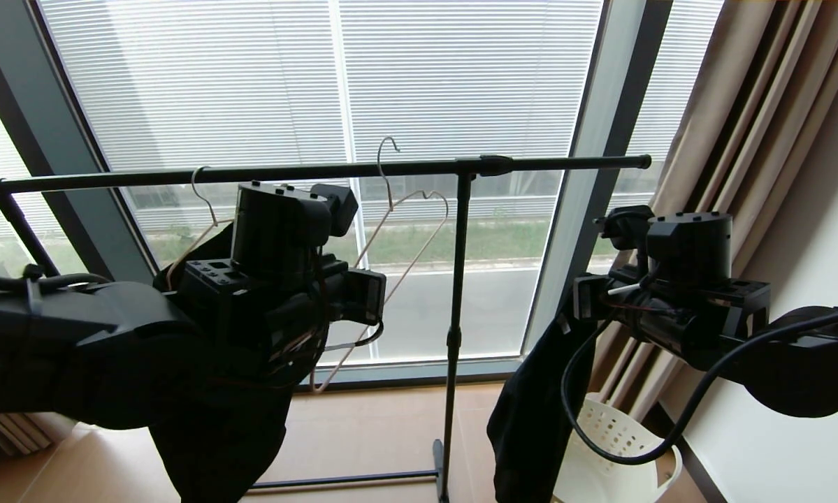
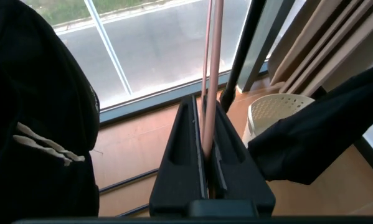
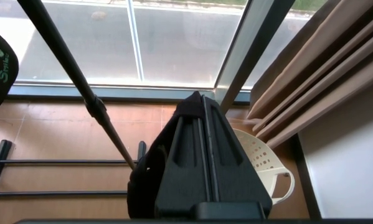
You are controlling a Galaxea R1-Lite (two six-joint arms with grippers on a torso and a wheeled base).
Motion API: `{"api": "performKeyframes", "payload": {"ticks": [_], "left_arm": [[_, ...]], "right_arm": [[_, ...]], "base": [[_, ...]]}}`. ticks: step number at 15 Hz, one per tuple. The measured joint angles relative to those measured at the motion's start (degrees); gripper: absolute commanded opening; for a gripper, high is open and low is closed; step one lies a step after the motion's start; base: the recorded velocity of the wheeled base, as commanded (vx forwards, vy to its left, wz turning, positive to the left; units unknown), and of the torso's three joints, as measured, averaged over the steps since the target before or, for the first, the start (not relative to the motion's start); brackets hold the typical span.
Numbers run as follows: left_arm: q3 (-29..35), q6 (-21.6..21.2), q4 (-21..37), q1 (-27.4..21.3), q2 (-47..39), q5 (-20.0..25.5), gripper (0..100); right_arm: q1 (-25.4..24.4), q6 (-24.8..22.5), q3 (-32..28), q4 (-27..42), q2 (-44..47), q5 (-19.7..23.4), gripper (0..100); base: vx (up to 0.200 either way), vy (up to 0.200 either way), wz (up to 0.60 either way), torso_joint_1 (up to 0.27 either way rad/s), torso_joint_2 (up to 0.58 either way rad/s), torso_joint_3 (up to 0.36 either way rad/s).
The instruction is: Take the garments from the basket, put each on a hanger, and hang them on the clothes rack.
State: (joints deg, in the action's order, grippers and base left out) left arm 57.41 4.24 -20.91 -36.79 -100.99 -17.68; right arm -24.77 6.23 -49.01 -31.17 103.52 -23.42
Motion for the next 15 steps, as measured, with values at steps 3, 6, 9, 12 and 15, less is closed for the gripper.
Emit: {"api": "performKeyframes", "payload": {"ticks": [3,6,9,12,15], "left_arm": [[-6.56,-3.01,0.00,0.17,5.42,1.04,0],[-12.04,-3.82,-0.05,0.39,10.22,3.29,0],[-21.74,-4.32,-0.85,0.77,16.53,7.80,0],[-31.91,-8.67,-5.21,3.39,23.10,16.79,0],[-38.75,-11.19,-11.82,7.03,26.67,27.58,0]], "right_arm": [[-1.05,-0.16,0.61,0.00,-0.77,-0.17,0],[-1.74,-0.35,1.29,0.05,-1.40,-0.96,0],[-2.01,-0.76,1.85,0.05,-2.10,-1.54,0],[-3.34,-1.58,2.57,0.06,-3.02,-2.85,0],[-4.11,-2.51,2.99,0.06,-3.33,-3.29,0]], "base": [[0.000,0.000,0.00,0.000,0.00,0.000],[0.000,0.000,0.00,0.000,0.00,0.000],[0.000,0.000,0.00,0.000,0.00,0.000],[0.000,0.000,0.00,0.000,0.00,0.000],[0.000,0.000,0.00,0.000,0.00,0.000]]}}
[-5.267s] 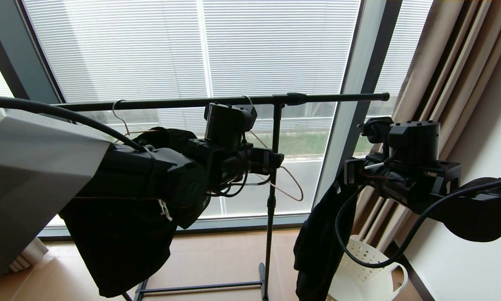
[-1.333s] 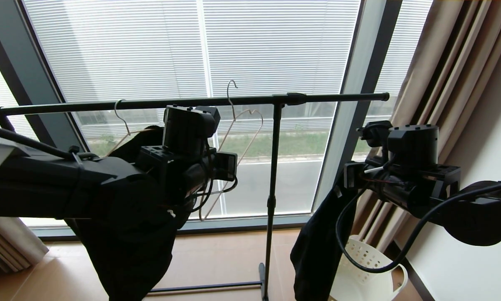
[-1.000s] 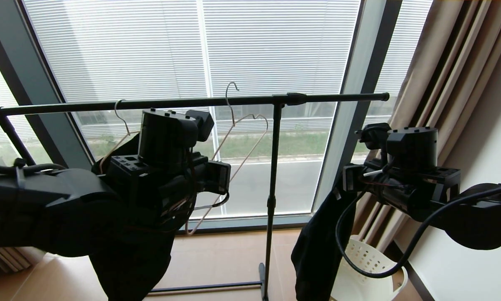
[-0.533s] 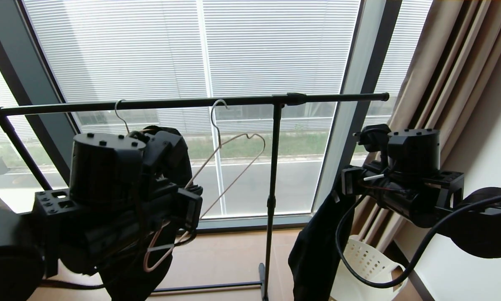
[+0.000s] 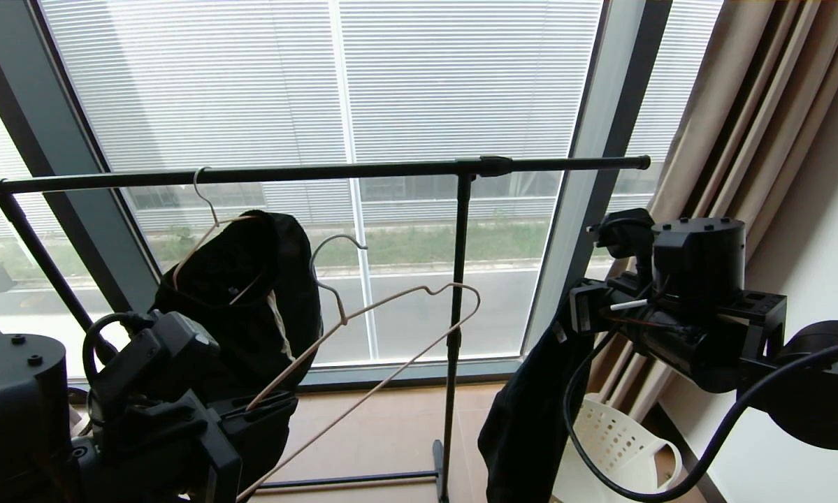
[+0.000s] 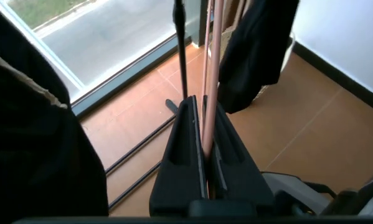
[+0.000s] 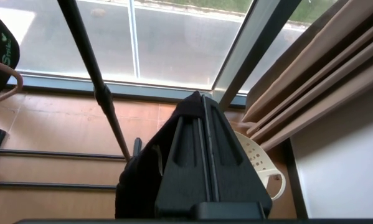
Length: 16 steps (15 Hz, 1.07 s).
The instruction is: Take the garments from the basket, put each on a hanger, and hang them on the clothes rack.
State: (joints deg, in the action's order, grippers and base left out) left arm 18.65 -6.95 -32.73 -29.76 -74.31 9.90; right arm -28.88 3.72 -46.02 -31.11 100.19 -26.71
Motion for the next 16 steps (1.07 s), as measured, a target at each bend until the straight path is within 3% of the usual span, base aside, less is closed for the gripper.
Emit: {"api": "performKeyframes", "payload": {"ticks": [2,8,16], "left_arm": [[-2.73,-0.13,-3.18,1.29,0.00,5.29,0],[-10.03,-0.18,-17.82,1.56,-6.36,12.35,0],[-14.56,0.82,-30.40,-0.78,-15.87,13.67,0]], "right_arm": [[-0.06,-0.20,0.32,0.02,-0.04,-1.26,0],[-0.78,-2.39,0.51,-0.01,0.27,-5.63,0],[-3.73,-2.68,1.73,-0.06,0.16,-7.03,0]], "base": [[0.000,0.000,0.00,0.000,0.00,0.000],[0.000,0.000,0.00,0.000,0.00,0.000],[0.000,0.000,0.00,0.000,0.00,0.000]]}}
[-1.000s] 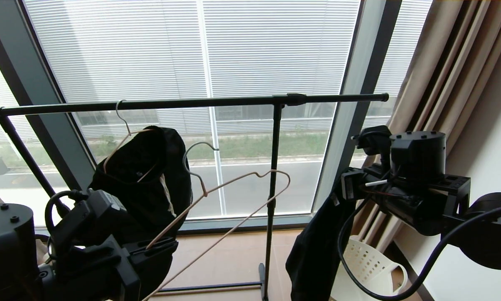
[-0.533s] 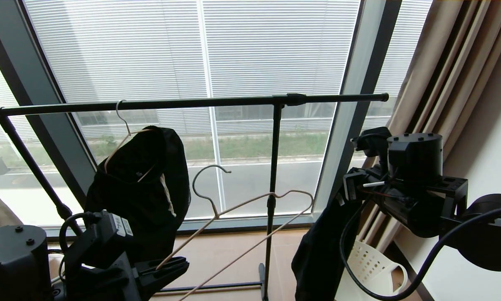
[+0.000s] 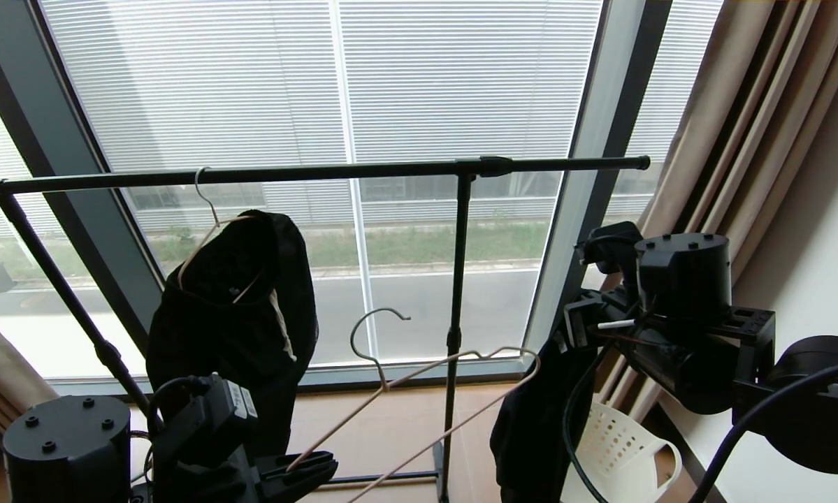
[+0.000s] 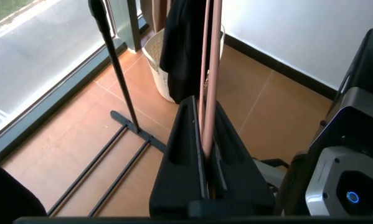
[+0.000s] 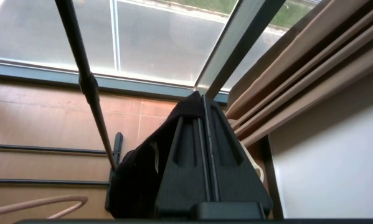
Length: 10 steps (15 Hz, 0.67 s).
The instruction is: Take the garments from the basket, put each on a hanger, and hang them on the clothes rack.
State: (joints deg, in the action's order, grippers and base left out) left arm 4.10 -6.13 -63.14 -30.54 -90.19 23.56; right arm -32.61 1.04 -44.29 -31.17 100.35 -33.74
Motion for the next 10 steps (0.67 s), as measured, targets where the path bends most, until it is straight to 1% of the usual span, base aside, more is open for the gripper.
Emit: {"api": "performKeyframes", "payload": {"ticks": [4,9,10], "left_arm": [[-1.04,0.56,-4.96,-1.71,-3.23,-0.02,0],[-0.20,0.59,-5.35,-3.11,-4.79,-0.11,0],[0.17,0.59,-6.58,-3.11,-5.18,-0.11,0]], "right_arm": [[-0.93,0.00,0.22,-0.02,0.15,-0.17,0],[-2.28,0.07,0.30,-0.02,0.15,-0.33,0],[-2.61,0.09,0.52,-0.06,0.04,-1.01,0]], "base": [[0.000,0.000,0.00,0.000,0.00,0.000],[0.000,0.000,0.00,0.000,0.00,0.000],[0.000,0.000,0.00,0.000,0.00,0.000]]}}
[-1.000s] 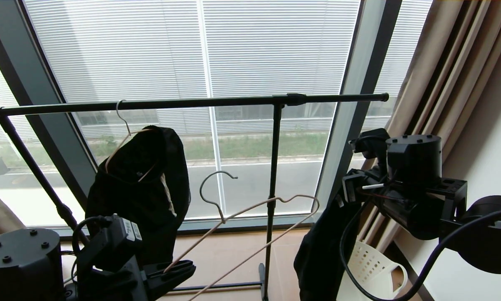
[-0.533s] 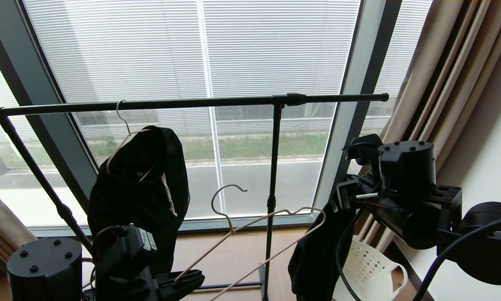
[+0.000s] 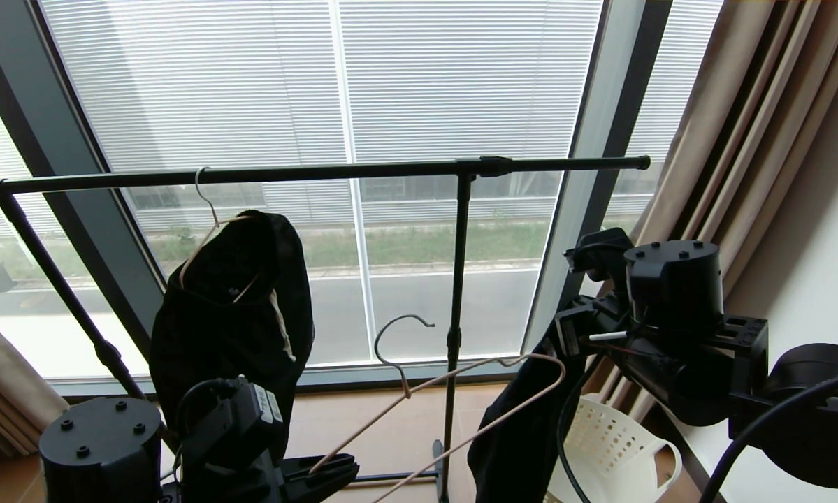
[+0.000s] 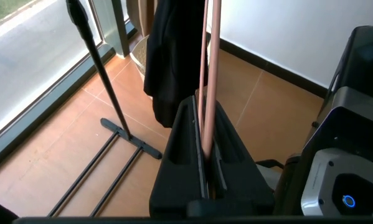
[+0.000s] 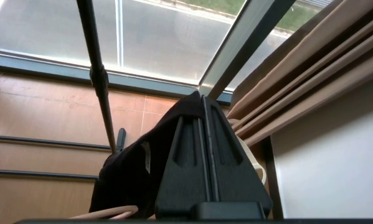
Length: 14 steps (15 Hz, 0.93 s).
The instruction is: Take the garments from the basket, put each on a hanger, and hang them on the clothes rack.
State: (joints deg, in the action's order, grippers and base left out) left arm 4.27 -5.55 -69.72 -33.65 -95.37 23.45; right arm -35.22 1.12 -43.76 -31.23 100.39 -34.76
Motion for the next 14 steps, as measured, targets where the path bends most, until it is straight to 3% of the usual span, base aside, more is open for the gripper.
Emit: {"api": "performKeyframes", "payload": {"ticks": [9,14], "left_arm": [[1.71,0.09,-5.36,0.38,-4.44,-0.79,0],[0.90,0.09,-11.04,1.05,-7.33,-2.52,0]], "right_arm": [[-2.10,-0.28,1.68,-2.65,-0.23,-0.16,0],[-3.10,-0.33,2.21,-2.84,-0.20,-0.16,0]], "base": [[0.000,0.000,0.00,0.000,0.00,0.000],[0.000,0.000,0.00,0.000,0.00,0.000]]}}
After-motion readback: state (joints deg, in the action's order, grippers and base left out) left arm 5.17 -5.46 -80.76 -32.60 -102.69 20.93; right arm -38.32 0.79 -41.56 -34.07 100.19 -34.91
